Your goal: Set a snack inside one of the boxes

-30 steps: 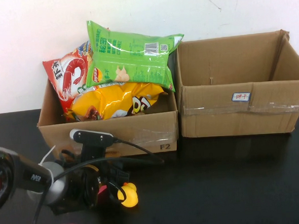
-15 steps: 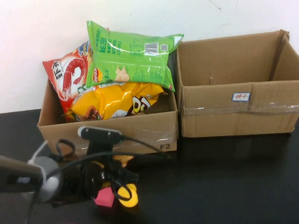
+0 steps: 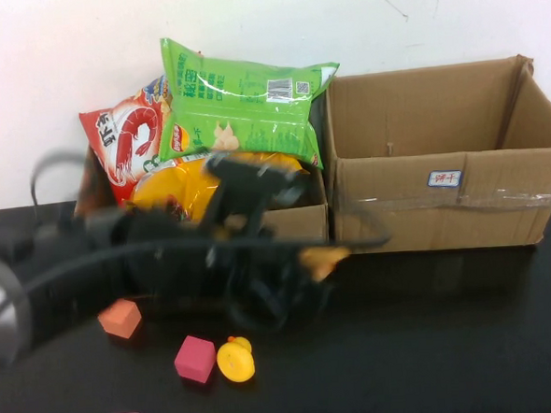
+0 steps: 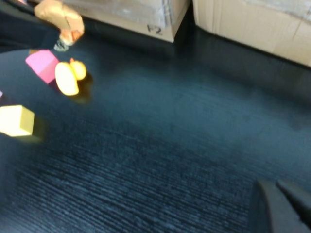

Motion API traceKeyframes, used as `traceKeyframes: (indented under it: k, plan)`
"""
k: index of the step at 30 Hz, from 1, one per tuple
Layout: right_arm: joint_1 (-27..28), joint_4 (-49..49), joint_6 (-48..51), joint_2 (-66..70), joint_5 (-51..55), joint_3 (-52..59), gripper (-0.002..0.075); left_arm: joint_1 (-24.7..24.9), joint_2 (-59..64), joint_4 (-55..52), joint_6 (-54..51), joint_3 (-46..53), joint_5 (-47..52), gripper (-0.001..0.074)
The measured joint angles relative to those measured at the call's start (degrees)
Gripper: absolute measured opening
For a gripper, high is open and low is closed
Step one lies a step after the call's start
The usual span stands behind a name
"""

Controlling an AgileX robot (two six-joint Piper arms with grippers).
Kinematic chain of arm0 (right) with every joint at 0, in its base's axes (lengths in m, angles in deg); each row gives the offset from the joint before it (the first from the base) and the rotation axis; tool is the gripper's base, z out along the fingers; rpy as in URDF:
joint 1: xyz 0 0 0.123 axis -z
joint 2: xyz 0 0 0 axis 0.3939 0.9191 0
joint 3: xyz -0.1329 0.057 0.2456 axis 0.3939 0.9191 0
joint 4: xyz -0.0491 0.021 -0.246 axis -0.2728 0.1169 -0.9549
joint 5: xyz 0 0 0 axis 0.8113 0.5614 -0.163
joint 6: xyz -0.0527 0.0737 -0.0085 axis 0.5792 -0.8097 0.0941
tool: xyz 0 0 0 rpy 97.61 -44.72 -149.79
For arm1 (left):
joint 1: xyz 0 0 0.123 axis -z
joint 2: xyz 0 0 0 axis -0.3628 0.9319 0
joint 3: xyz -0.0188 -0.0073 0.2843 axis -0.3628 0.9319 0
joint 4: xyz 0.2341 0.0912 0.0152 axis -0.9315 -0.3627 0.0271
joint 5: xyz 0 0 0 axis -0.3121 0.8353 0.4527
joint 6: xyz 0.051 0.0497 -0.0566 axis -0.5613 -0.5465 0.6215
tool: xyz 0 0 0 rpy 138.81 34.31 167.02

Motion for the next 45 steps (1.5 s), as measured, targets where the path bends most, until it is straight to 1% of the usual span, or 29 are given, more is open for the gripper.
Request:
traceKeyframes:
  k: [3,5,8,12,14,15,16,17,19,21,23,24,25,26,27,28,29,31,33,35,36,37,39,42,45]
  plan:
    - [0.0,0.0,-0.1,0.0,-0.7,0.0,0.0006,1.2,0.1,0.0,-0.7,-8.7,6.5,0.0028]
    - [0.0,0.0,-0.2,0.0,-1.0,0.0,0.0005,1.5,1.1,0.0,-0.7,-15.3,8.2,0.0027]
    - [0.0,0.0,-0.2,0.0,-1.0,0.0,0.0004,1.5,4.2,0.0,-0.8,-24.5,7.2,0.0027]
    - [0.0,0.0,-0.3,0.0,-1.1,0.0,0.0004,1.5,11.5,0.0,-1.8,-36.8,5.7,0.0028]
    - [0.0,0.0,-0.3,0.0,-1.1,0.0,0.0004,1.5,15.7,0.0,-2.0,-43.6,6.7,0.0041]
    - [0.0,0.0,-0.3,0.0,-1.2,0.0,0.0004,1.5,18.2,0.0,-2.0,-47.1,7.5,0.0062]
    - [0.0,0.0,-0.3,0.0,-1.2,0.0,0.0003,1.5,20.2,0.0,-2.0,-49.8,8.5,0.0099]
    - [0.0,0.0,-0.2,0.0,-1.2,0.0,0.0003,1.5,22.6,-0.1,-2.0,-53.1,9.6,0.0157]
    - [0.0,0.0,-0.4,0.0,-1.2,0.0,0.0003,1.4,27.3,-1.0,-1.9,-58.7,12.2,0.0306]
    - [0.0,0.0,-1.8,0.0,-1.4,0.0,0.0003,1.1,31.6,-3.1,-0.7,-64.3,14.7,0.0501]
    - [0.0,0.0,-3.0,0.0,-1.6,0.0,0.0003,0.7,35.1,-5.8,0.9,-69.0,17.6,0.0606]
    - [0.0,0.0,-3.4,0.0,-1.7,0.0,0.0003,0.4,36.7,-7.5,1.5,-71.4,19.8,0.0636]
    - [0.0,0.0,-3.7,0.0,-1.7,0.0,0.0003,0.1,37.8,-9.2,2.3,-73.7,21.8,0.0652]
    - [0.0,0.0,-3.9,0.0,-1.7,0.0,0.0003,-0.2,38.9,-11.0,2.9,-75.7,24.4,0.0649]
    - [0.0,0.0,-4.0,0.0,-1.8,0.0,0.0003,-0.3,39.7,-12.8,3.9,-77.4,26.9,0.0631]
    - [0.0,0.0,-4.0,0.0,-1.8,0.0,0.0003,-0.6,40.0,-14.3,5.0,-78.6,29.3,0.0605]
    - [0.0,0.0,-4.0,0.0,-1.8,0.0,0.0003,-0.6,40.0,-16.4,6.6,-80.0,31.7,0.0557]
    - [0.0,-0.2,-4.0,0.0,-2.0,0.0,0.0003,-0.6,39.7,-20.1,9.6,-82.9,35.8,0.0430]
    - [0.0,-1.4,-4.0,0.0,-2.0,0.0,0.0003,-0.6,38.8,-23.8,11.6,-85.9,40.4,0.0237]
    - [0.0,-2.9,-4.0,-0.1,-2.0,0.0,0.0003,-0.6,37.6,-27.6,12.1,-88.2,44.0,0.0112]
    - [0.0,-4.2,-4.0,-0.2,-2.0,0.0,0.0003,-0.6,36.6,-29.4,12.4,-88.9,45.5,0.0073]
    - [0.0,-5.7,-4.0,-0.5,-2.0,0.0,0.0003,-0.6,35.5,-30.8,12.8,-89.1,46.8,0.0048]
    - [0.0,-9.1,-4.0,-1.1,-2.0,0.0,0.0003,-0.6,33.2,-32.9,13.1,-89.2,48.8,0.0020]
    - [0.0,-13.4,-4.0,-2.1,-2.0,0.0,0.0002,-0.6,28.6,-35.5,13.2,-89.4,51.7,0.0007]
    - [0.0,-15.3,-4.0,-3.1,-2.0,0.0,0.0002,-0.6,23.3,-36.8,12.2,-88.7,53.5,0.0003]
